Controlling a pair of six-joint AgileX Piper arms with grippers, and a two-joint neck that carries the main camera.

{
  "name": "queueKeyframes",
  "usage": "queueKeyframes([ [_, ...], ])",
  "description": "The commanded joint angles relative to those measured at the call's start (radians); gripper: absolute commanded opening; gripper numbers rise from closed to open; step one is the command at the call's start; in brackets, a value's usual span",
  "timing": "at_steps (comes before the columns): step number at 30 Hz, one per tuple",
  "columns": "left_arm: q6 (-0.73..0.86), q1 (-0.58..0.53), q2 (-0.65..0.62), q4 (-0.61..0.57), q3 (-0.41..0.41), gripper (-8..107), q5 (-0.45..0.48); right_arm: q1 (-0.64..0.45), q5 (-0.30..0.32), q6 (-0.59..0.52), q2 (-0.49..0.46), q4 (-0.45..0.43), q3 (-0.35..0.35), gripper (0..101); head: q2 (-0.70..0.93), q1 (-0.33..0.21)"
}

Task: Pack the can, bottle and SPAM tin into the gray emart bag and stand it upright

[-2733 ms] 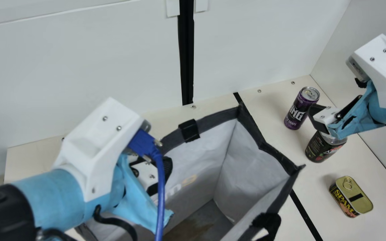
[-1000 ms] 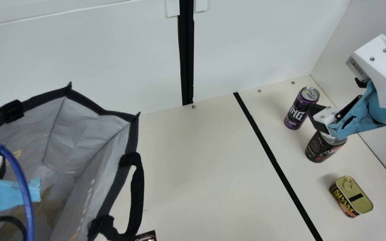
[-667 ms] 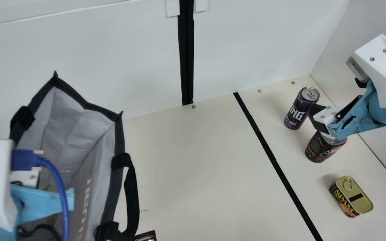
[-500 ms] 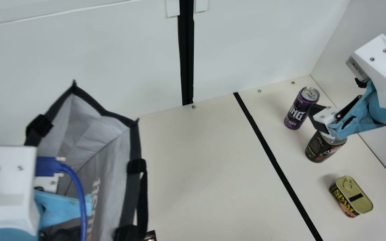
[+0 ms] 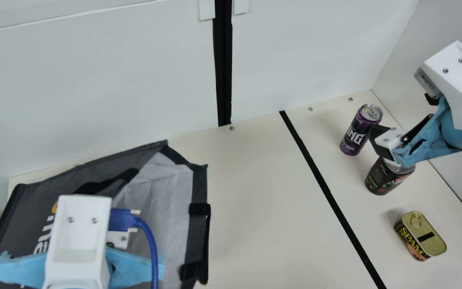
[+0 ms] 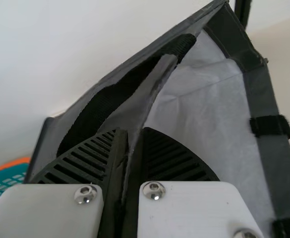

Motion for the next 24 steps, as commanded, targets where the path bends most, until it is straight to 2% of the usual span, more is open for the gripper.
queueKeyframes([
  [1, -0.01, -0.014, 0.003, -0.022, -0.007, -8, 0.0, 0.0, 0.0, 0.0, 0.0, 0.0, 0.0, 95, -0.002, -0.023],
  [8, -0.041, -0.06, 0.003, -0.11, -0.049, -8, -0.003, 0.0, 0.0, 0.0, 0.0, 0.0, 0.0, 95, -0.002, -0.023],
  [24, 0.052, 0.046, -0.057, -0.368, 0.065, -8, -0.295, 0.0, 0.0, 0.0, 0.0, 0.0, 0.0, 95, -0.002, -0.023],
])
